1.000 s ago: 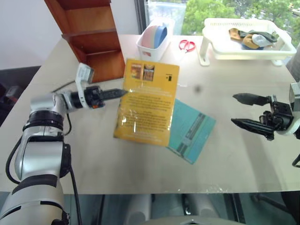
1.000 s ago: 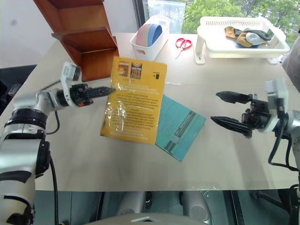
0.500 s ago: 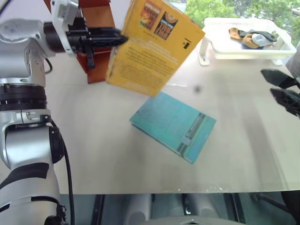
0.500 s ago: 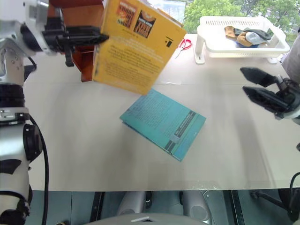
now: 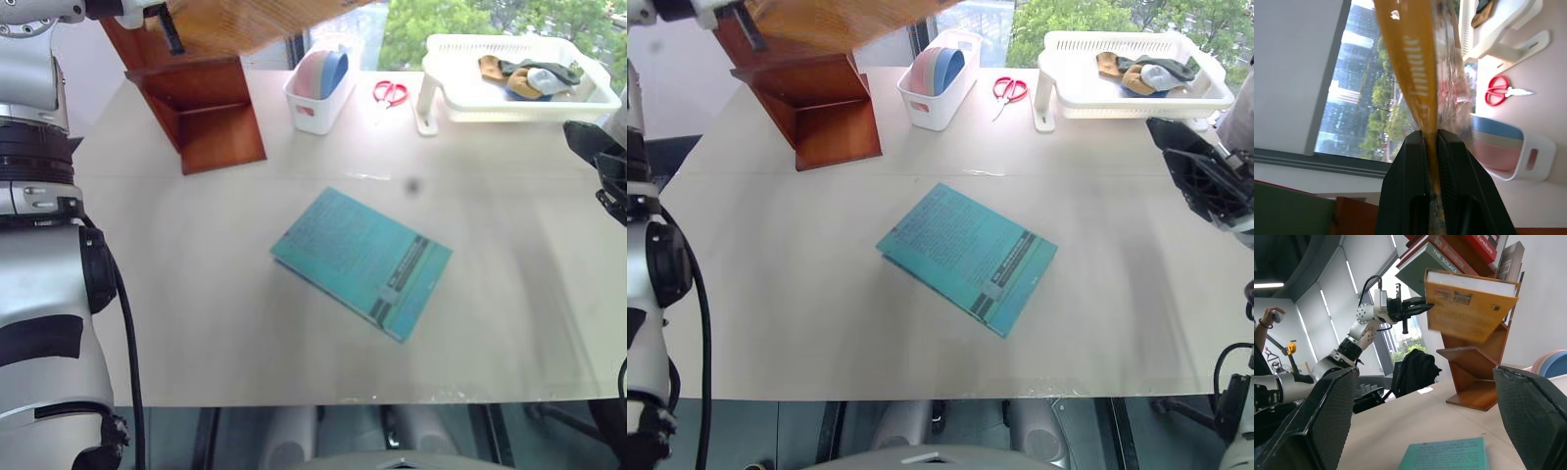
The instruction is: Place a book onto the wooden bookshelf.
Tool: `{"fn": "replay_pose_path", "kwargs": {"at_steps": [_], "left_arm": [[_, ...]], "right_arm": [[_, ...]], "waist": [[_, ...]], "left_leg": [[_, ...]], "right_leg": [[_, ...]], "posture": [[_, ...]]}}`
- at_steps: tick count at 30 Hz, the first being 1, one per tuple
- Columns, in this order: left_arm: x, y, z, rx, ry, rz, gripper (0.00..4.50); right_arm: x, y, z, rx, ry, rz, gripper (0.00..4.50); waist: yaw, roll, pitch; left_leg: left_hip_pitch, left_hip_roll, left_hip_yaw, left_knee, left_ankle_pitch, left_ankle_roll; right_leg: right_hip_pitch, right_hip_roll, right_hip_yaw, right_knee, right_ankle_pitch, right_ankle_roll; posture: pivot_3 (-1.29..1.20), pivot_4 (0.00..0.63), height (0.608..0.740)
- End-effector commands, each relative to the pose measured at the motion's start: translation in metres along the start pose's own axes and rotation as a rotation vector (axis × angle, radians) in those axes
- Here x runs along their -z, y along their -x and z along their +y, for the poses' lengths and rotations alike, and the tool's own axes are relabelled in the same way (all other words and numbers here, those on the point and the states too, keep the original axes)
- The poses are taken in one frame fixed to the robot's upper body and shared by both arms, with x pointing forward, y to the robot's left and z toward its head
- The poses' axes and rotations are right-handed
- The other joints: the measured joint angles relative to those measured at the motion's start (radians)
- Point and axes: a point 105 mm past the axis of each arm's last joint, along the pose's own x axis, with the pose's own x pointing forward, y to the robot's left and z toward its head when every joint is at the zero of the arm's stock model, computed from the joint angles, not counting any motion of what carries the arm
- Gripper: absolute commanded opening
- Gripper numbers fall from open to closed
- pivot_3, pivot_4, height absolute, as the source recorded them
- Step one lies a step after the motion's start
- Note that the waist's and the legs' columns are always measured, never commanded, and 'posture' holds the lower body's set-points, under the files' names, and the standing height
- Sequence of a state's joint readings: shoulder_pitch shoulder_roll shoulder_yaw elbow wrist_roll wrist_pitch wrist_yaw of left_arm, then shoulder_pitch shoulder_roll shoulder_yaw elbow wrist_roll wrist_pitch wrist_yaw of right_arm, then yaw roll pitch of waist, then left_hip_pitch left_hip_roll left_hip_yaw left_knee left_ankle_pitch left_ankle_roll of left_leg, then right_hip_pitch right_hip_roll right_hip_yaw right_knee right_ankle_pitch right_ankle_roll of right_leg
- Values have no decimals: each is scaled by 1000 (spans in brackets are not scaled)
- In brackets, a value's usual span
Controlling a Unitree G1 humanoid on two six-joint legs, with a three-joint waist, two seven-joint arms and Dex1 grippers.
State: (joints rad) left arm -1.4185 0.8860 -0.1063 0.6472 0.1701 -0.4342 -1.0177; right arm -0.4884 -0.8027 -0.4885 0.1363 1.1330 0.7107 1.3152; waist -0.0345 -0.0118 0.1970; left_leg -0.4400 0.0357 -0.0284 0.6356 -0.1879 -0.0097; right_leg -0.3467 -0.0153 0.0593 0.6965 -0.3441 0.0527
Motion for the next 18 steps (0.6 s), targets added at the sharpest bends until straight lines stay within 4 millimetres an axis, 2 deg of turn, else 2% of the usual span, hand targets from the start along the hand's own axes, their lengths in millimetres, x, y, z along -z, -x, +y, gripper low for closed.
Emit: {"fn": "replay_pose_path", "kwargs": {"at_steps": [1, 6, 12, 16, 18], "left_arm": [[1, 10, 19, -41, -127, 68, 15], [18, 13, 19, -20, -197, 202, 15], [47, 24, 4, 134, -230, 433, 15], [71, 30, -9, 161, -193, 561, 15], [75, 30, -11, 146, -178, 588, 15]], "right_arm": [[-8, -2, 3, -27, 49, -19, 4500], [-7, -1, 1, -27, 49, -26, 4500], [-7, -2, -1, -29, 52, -26, 4500], [-5, -4, -5, -35, 46, -29, 4500], [-4, -6, -6, -39, 45, -26, 4500]], "waist": [[0, 0, 0], [-2, 0, 0], [-4, 2, 1], [-5, 2, 1], [-5, 2, 1]], "left_leg": [[0, 0, 0, 0, 0, 0], [0, 0, 0, 0, 0, 0], [0, 0, 1, 0, 0, 0], [-9, 0, 1, 2, 0, 0], [-11, 0, 2, 3, 0, 0]], "right_leg": [[0, 0, 0, 0, 0, 0], [0, 0, 0, 0, 0, 0], [-1, 0, 1, 1, 0, 0], [-10, 1, 1, 4, 0, 0], [-14, 0, 3, 7, 0, 0]], "posture": [[0, 150, 740], [0, 150, 740], [0, 150, 740], [0, 150, 740], [0, 150, 740]]}}
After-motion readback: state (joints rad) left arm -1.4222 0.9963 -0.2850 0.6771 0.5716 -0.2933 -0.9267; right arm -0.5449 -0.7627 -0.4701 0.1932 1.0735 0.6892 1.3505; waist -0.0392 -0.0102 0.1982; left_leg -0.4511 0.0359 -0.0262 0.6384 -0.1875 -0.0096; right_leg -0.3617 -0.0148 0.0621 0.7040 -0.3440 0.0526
